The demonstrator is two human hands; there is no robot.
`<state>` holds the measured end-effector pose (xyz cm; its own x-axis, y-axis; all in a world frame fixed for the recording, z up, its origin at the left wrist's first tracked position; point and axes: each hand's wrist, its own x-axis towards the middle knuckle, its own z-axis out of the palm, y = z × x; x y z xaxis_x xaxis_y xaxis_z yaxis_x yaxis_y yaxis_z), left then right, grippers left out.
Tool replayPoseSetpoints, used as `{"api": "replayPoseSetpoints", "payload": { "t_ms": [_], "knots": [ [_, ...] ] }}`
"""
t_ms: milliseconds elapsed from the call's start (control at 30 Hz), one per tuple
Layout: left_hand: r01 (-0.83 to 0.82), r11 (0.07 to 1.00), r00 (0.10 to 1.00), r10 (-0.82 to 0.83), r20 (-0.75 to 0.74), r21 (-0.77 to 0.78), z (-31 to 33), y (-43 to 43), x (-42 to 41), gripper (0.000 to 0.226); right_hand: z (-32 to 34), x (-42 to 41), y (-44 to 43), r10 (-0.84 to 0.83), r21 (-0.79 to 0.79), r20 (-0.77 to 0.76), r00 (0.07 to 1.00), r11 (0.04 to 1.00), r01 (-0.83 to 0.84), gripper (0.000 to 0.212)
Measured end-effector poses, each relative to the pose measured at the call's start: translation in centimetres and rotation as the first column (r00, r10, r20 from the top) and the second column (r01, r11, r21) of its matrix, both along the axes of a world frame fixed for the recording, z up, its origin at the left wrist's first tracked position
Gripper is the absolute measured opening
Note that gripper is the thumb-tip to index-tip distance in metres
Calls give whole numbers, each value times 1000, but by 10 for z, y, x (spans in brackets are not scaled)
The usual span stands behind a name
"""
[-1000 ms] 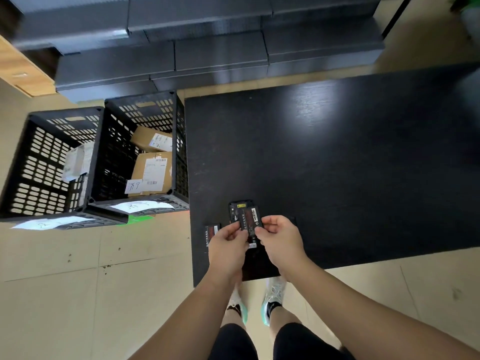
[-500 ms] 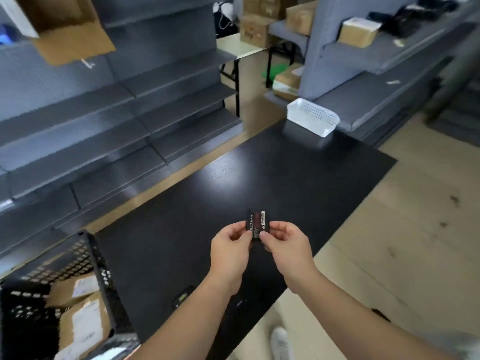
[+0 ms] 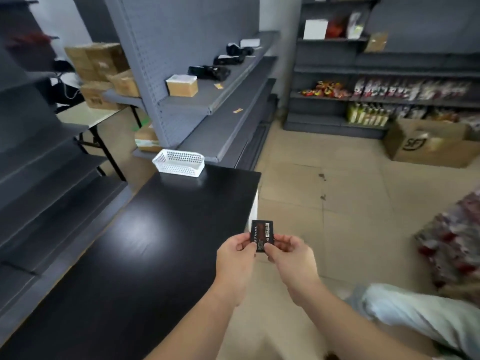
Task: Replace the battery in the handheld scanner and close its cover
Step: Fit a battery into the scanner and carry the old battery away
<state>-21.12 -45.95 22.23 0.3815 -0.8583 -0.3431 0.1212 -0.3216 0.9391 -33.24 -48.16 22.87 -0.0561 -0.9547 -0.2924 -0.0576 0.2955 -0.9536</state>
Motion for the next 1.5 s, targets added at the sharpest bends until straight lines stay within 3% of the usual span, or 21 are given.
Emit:
{"api": "replayPoseSetpoints", "payload": {
  "t_ms": [467, 1033, 1300, 1500],
  "knots": [
    [38, 999, 999, -38, 6, -26, 25, -194, -77, 23, 8, -79, -187, -77, -20, 48, 996, 997, 78, 21],
    [200, 980, 977, -201, 74, 23, -4, -516, -36, 24, 6, -44, -487, -166, 4, -2, 986, 986, 166, 19],
    [15, 996, 1000, -14, -22, 87, -11, -593, 8, 24, -2, 4, -586, 7, 35, 21, 1000, 999, -8, 19],
    [-324, 937, 945, 327, -3, 128, -24, -634, 63, 21, -24, 74, -674, 375, 74, 2, 927, 925, -374, 18]
  ]
}}
